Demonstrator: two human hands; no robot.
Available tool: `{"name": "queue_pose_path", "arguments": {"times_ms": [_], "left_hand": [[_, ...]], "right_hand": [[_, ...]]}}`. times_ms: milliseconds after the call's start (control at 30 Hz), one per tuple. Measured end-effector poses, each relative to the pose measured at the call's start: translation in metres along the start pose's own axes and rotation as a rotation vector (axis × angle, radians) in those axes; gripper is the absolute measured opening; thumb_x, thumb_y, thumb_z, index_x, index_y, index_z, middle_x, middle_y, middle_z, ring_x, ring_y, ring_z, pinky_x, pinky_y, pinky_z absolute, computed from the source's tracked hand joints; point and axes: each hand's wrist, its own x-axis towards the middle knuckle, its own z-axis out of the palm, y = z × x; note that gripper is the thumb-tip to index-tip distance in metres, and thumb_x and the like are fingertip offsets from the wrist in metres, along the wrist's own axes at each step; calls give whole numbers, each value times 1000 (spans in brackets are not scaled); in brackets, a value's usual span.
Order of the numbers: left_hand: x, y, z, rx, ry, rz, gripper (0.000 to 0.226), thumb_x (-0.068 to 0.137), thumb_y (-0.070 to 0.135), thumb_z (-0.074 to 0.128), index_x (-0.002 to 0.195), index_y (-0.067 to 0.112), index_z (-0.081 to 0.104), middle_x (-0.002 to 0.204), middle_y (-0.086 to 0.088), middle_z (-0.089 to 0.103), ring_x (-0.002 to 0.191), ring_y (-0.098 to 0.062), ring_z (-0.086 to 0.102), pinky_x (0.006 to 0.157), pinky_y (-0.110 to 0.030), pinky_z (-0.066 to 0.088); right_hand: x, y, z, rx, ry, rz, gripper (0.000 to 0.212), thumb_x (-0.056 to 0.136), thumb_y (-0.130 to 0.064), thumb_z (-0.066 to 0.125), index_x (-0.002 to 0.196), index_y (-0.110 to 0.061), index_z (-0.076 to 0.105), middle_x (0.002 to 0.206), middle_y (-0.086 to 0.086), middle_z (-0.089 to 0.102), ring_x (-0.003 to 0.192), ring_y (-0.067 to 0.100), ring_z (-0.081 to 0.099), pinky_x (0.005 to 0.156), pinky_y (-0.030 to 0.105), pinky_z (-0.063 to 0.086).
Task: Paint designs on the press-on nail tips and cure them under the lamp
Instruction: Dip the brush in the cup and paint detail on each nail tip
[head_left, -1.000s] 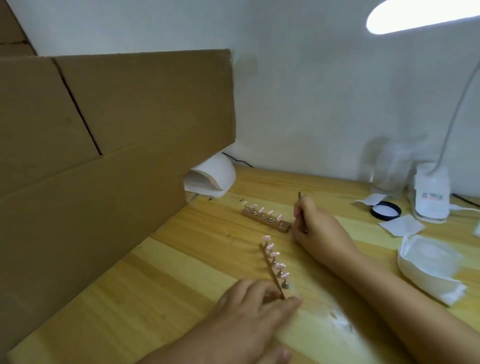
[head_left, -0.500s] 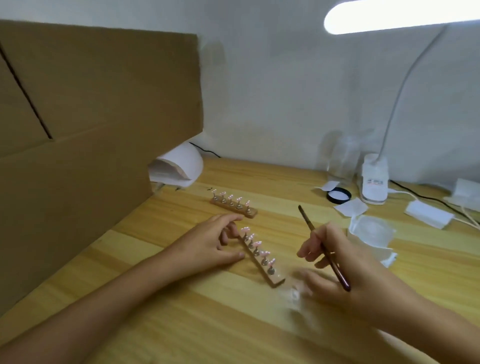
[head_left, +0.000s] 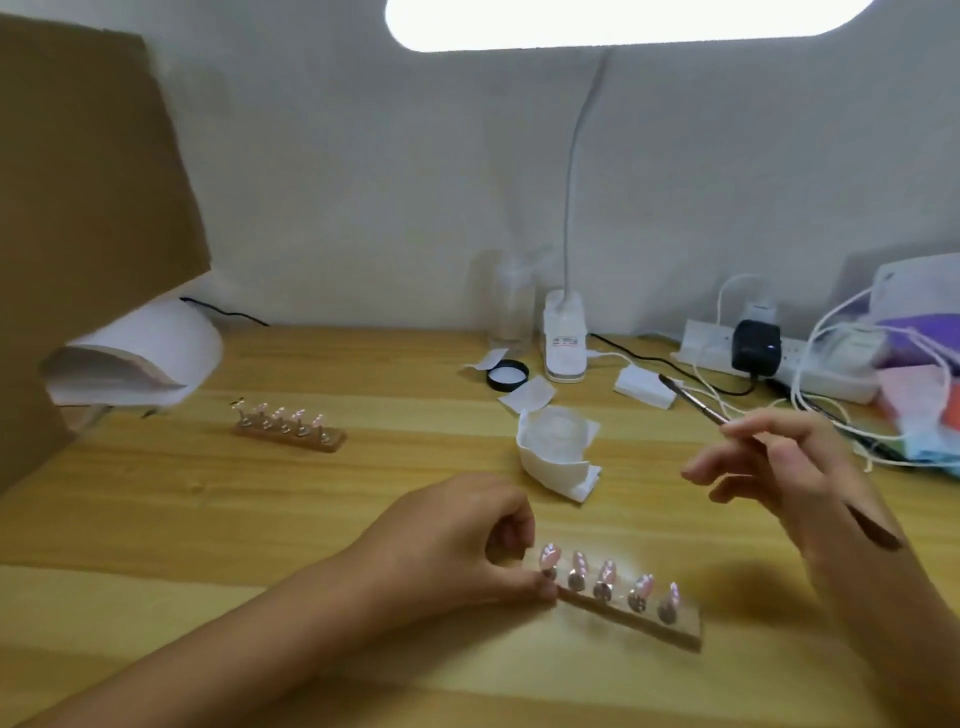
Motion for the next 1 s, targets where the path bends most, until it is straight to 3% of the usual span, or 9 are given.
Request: {"name": "queue_pose_path", "arguments": {"times_ms": [67,167,400,500,600,700,767,900,1000], "left_hand": [[6,3,8,-53,36,19,38,69,71,63,86,39,54,88,23,55,85,4,52,64,-14,41],[6,3,10,-153,17,34,33,72,64,68,87,36,58,87,22,56,84,0,53,67,-15,41],[-9,24,4,-79,-71,5,40,66,66,69,83,32,58,86,20,57,89,2,49,72,-18,43],[-17,45,4,-93,-397,178,23,87,43,65,107,33,66,106,21,60,104,3,50,84,-7,35],[-26,57,7,-162,-693,317,30,102,18,47,129,17,60,131,3,55,119,-3,44,89,-4,25],[-22,66,8,-172,-394,229,24,93,42,59,117,42,55,117,23,52,104,11,44,87,-13,40],[-12,70,14,-188,-206,131,31,90,47,59,119,46,47,118,29,46,109,11,42,92,-16,41],[17,75,31,-277,-144,50,44,90,42,62,130,43,43,120,26,49,112,10,42,96,-24,46],[28,74,39,-363,-126,22,32,88,39,67,119,38,56,108,21,58,102,6,50,87,-21,49]], "right_hand": [[4,6,-6,80,94,60,27,98,-39,37,96,-45,64,86,12,72,89,31,69,70,29,56],[-4,11,-10,75,125,117,27,96,-45,39,103,-40,64,90,14,71,90,27,68,75,28,56],[-3,17,-14,56,170,129,37,105,-16,37,106,-32,70,90,9,70,92,22,68,77,24,56],[-3,15,-16,53,206,100,34,103,-17,40,105,-34,69,93,6,70,93,19,68,78,24,56],[-2,12,-16,33,228,72,32,103,-14,43,106,-34,68,94,2,70,94,15,67,79,23,55],[-4,12,-15,24,253,68,20,94,-22,56,112,-28,64,94,-1,72,93,11,67,79,20,55],[-6,12,-12,2,260,60,30,85,-28,60,115,-23,63,95,-1,72,91,10,68,76,18,54],[-7,14,-11,2,226,32,21,93,-16,56,112,-23,63,92,6,71,91,19,68,76,27,56],[-8,16,-11,61,207,22,19,88,-27,55,103,-26,66,86,7,70,84,18,68,73,27,56]]}}
